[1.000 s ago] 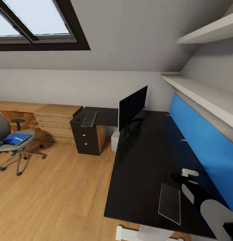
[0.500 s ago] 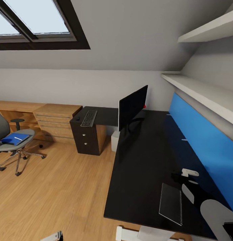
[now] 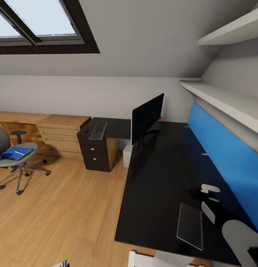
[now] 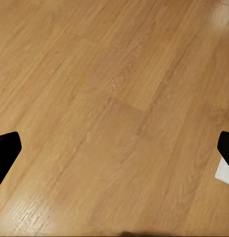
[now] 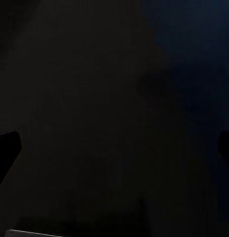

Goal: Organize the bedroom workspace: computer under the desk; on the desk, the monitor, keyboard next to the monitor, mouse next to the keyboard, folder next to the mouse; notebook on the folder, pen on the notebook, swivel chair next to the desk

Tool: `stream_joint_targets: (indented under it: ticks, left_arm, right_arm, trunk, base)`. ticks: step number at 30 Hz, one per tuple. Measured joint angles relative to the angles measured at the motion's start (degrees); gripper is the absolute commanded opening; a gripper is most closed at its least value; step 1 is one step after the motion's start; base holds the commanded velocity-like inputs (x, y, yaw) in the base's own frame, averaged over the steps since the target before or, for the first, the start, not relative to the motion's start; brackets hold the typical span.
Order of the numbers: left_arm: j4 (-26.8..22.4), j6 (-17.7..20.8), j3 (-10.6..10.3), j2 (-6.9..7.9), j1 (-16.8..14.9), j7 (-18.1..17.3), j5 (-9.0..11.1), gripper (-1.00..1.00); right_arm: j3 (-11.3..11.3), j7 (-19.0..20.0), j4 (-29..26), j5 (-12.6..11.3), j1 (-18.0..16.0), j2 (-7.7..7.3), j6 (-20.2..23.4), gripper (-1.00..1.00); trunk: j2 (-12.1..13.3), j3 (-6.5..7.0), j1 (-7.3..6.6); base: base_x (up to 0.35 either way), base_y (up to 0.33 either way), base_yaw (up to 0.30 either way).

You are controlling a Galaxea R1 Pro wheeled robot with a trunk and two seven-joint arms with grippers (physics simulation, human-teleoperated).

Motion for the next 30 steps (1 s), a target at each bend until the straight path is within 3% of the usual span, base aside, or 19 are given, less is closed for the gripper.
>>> stream_joint_targets:
  ticks: [16, 30]
  left_arm:
    - [-0.22, 0.44, -0.01, 0.01, 0.23, 0.04, -0.02, 1.00]
    - [-0.22, 0.35, 0.01, 0.01, 0.24, 0.04, -0.06, 1.00]
  right_arm:
    - [0.01, 0.02, -0.81, -0.10, 0.04, -0.05, 0.44, 1.00]
    - [-0.02, 0.00, -0.78, -1.18, 0.03, -0.03, 3.53, 1.00]
  trunk:
    - [-6.43, -2.88, 3.52]
    - [-12.05, -5.40, 6.60]
  base:
    - [0.000, 0.000, 0.000]
    - [0.000, 0.000, 0.000]
